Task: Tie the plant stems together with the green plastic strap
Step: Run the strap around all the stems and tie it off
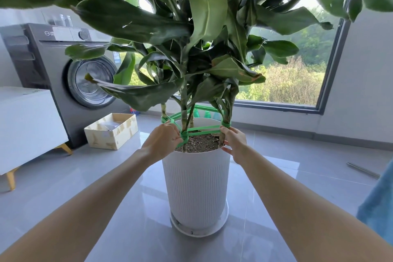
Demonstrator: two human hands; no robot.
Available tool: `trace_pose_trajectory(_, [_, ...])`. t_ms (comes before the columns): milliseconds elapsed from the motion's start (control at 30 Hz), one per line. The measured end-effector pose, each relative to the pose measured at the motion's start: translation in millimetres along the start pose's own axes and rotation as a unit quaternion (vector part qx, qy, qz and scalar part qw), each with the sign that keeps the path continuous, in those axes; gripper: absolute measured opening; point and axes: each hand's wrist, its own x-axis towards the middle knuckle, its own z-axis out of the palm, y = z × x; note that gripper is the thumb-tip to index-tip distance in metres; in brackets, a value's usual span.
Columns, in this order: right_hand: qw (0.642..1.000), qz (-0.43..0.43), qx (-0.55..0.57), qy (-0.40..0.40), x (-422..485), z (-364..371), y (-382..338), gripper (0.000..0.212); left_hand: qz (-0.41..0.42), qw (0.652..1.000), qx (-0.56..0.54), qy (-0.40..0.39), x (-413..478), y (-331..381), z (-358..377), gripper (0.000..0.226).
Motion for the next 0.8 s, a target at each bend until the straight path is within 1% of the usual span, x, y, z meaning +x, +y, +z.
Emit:
trace_pose_trajectory(133, [1.0, -0.002, -0.017, -0.004, -6, 0, 2, 0.034, -0.03, 0.999, -0.014, -0.01, -1, -2, 1, 0.019])
trace_pose_trajectory(233, [0.998, -0.015, -0.054, -0.01, -8, -1, 3, 0.04, -0.042, 0.999, 0.022, -0.022, 0, -4, -2, 0.022])
trace_pose_trajectory(300, [0.997, -0.022, -0.078, -0.013, -10, -3, 4, 0.04, -0.055, 0.997, 0.047, -0.031, 3, -8, -6, 0.024])
trace_pose_trajectory(367, [0.994, -0.026, -0.106, -0.001, -11, -6, 5, 0.037, -0.068, 0.995, 0.059, -0.04, 4, -9, -9, 0.023])
trace_pose_trajectory(433, [0.987, -0.032, -0.15, 0.037, -11, -7, 8, 0.036, -0.091, 0.993, 0.056, -0.05, 5, -7, -11, 0.021])
trace_pose_trajectory(500, [0.976, -0.044, -0.203, 0.071, -11, -6, 10, 0.034, -0.123, 0.99, 0.035, -0.065, 6, -1, -14, 0.019])
trace_pose_trajectory(533, [0.972, -0.052, -0.218, 0.072, -13, -6, 10, 0.029, -0.136, 0.987, 0.019, -0.078, 5, 1, -16, 0.017])
trace_pose_trajectory(633, [0.966, -0.078, -0.242, 0.043, -16, -2, 10, 0.016, -0.157, 0.982, -0.021, -0.101, 1, 0, -22, 0.015])
trace_pose_trajectory(733, [0.965, -0.089, -0.246, 0.028, -20, 1, 9, 0.014, -0.18, 0.977, -0.049, -0.107, -4, -2, -24, 0.016])
trace_pose_trajectory(800, [0.967, -0.084, -0.241, 0.005, -21, 2, 9, 0.011, -0.202, 0.97, -0.077, -0.112, -4, -1, -20, 0.016])
